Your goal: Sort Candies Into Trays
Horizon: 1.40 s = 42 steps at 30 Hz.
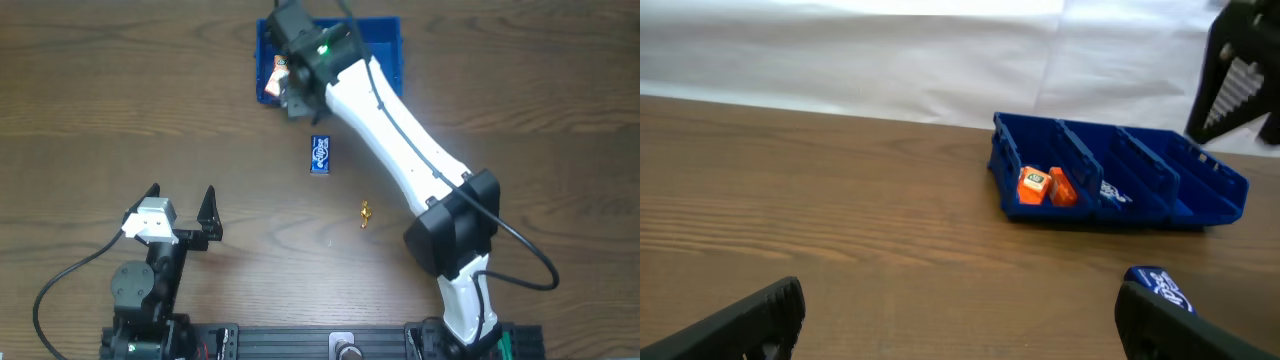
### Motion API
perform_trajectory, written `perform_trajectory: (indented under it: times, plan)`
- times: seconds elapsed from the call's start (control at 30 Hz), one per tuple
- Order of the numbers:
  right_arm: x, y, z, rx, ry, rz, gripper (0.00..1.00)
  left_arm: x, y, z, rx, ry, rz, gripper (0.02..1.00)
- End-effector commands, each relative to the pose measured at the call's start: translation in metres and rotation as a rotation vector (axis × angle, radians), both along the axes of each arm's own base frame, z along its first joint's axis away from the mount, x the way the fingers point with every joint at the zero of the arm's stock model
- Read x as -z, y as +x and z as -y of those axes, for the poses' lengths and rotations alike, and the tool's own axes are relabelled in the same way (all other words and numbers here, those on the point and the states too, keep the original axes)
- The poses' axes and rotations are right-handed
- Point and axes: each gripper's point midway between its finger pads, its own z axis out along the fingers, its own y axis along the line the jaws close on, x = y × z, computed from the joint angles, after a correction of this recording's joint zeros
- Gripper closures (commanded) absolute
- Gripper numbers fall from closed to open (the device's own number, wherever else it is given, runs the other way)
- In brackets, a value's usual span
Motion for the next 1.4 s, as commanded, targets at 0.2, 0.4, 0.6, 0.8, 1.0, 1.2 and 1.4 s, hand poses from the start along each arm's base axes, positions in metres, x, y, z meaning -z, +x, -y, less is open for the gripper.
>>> perform_trajectory:
  times: [0.2, 0.4, 0.6, 0.8, 1.0, 1.2, 1.4]
  plan:
    - [0.121, -0.044, 0.015, 0.134, -0.029, -0.225, 0.233, 0.017, -0.001, 0.002, 0.011, -0.008, -0.051, 0.020]
    - [0.134, -0.041, 0.013, 0.133, -0.018, -0.213, 0.237, 0.017, -0.001, 0.002, 0.012, -0.008, -0.051, 0.020]
    - [0.143, -0.035, 0.010, 0.134, -0.016, -0.201, 0.255, 0.017, -0.001, 0.002, 0.011, -0.008, -0.051, 0.020]
    - [0.158, -0.034, 0.009, 0.135, -0.026, -0.213, 0.286, 0.017, -0.001, 0.002, 0.011, -0.008, -0.052, 0.023]
    - [0.163, -0.034, 0.009, 0.143, -0.029, -0.217, 0.435, 0.017, -0.001, 0.002, 0.011, -0.008, -0.052, 0.020]
    - [0.163, -0.034, 0.009, 0.143, -0.028, -0.217, 0.682, 0.017, -0.001, 0.002, 0.011, -0.008, -0.052, 0.020]
    - [0.153, -0.031, 0.005, 0.144, -0.024, -0.176, 0.770, 0.017, -0.001, 0.002, 0.011, -0.008, -0.052, 0.020]
